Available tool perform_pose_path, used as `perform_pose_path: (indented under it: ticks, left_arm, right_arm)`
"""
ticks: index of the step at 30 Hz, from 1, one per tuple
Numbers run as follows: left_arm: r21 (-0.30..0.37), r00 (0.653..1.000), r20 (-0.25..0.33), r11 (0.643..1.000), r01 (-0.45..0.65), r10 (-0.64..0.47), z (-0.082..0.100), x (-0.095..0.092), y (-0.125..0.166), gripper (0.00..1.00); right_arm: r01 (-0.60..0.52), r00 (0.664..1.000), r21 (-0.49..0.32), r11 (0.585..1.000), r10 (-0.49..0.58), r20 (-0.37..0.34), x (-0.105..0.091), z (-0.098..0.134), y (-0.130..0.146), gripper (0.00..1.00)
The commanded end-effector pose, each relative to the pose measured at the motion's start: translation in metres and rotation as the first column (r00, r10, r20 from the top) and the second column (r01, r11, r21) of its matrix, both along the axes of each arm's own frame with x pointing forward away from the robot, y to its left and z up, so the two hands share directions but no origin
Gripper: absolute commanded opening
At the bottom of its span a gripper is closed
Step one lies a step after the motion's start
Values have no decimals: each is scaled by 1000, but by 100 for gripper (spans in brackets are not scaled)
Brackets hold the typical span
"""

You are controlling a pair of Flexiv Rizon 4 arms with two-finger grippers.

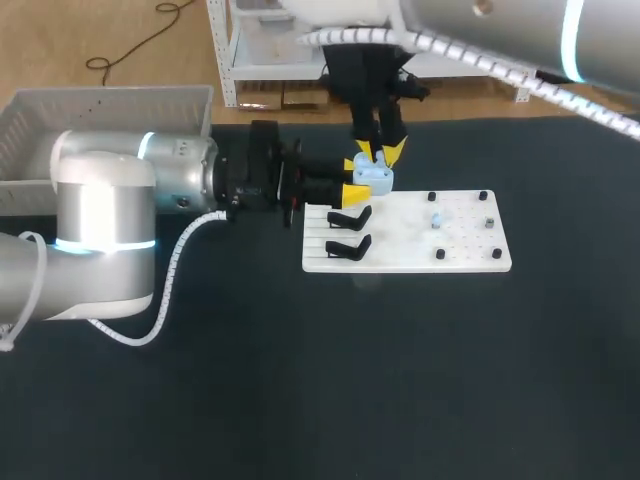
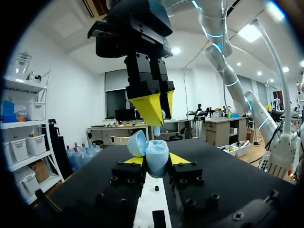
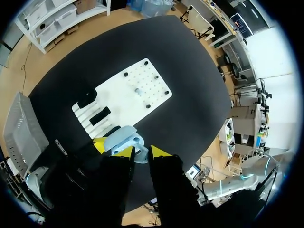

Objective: Pick up each earbud case from the left stands, insert the matching earbuds, close the lid, and place the case in the box.

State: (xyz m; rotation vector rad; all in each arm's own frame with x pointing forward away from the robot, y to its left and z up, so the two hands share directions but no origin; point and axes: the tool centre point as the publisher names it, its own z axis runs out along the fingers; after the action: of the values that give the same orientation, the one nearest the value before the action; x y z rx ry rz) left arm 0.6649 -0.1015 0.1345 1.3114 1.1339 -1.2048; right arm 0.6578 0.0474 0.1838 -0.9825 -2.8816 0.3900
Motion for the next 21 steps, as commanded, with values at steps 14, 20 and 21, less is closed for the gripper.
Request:
perform_pose_path:
  ticks: [14,20,21]
  left_arm:
    - [-2,1000,2,1000,-6,6,-1,-1,0,0]
    - [-2,1000,2,1000,-6,6,-1,-1,0,0]
    - [-2,1000,2,1000,-6,6,-1,-1,0,0]
  right_arm:
    - [7,1000,-46,999,-7,2,2,-4,-1,0]
    - [8,1000,-46,999,-9,-3,2,-5,-2,0]
    - [8,1000,-45,999,-8,-4,2,-5,-2,0]
